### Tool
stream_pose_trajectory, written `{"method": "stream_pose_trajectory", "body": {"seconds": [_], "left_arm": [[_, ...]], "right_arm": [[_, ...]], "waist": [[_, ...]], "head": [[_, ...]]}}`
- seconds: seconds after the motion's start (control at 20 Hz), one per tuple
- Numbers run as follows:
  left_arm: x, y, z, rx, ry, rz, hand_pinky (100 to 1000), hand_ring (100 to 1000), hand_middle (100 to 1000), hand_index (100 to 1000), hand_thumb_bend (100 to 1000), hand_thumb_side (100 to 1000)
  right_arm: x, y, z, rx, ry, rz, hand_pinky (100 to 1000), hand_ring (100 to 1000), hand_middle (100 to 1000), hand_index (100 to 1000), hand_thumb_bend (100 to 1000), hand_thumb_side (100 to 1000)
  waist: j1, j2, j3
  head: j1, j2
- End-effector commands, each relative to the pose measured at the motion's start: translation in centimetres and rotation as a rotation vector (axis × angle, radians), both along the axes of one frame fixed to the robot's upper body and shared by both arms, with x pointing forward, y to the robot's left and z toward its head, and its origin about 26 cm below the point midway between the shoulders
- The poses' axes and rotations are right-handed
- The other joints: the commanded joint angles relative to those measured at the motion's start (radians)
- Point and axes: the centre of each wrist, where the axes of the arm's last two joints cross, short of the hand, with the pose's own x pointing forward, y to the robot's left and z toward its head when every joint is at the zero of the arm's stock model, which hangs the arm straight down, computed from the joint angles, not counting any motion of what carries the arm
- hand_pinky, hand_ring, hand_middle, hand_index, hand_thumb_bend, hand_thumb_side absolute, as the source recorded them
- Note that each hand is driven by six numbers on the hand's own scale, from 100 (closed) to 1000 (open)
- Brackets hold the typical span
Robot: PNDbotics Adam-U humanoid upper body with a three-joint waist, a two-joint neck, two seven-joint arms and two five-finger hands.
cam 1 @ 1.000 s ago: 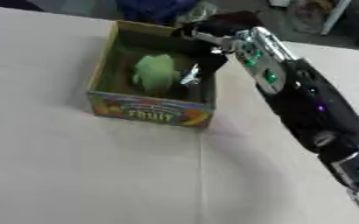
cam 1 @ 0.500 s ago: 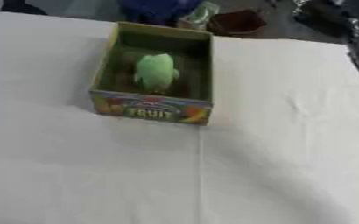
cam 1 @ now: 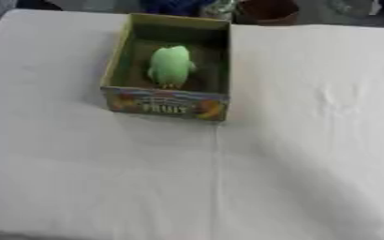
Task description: Pick up objects on the table and place them in the box.
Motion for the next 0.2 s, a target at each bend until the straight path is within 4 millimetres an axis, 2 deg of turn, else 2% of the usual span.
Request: {"method": "stream_pose_trajectory", "body": {"seconds": [0.05, 0.2], "left_arm": [[-0.4, 0.5, 1.0, 0.021, -0.031, 0.017, 464, 459, 500, 643, 100, 753], [-0.4, 0.5, 1.0, 0.018, -0.033, 0.022, 464, 459, 499, 643, 100, 754]], "right_arm": [[-0.5, -0.2, -0.4, 0.036, -0.072, 0.029, 788, 767, 705, 902, 100, 1000], [-0.9, 0.0, -3.1, 0.074, -0.06, 0.038, 808, 766, 702, 904, 100, 1000]], "waist": [[0.004, -0.021, -0.009], [0.002, -0.022, -0.022]], "head": [[-0.003, 0.0], [-0.012, -0.003]]}}
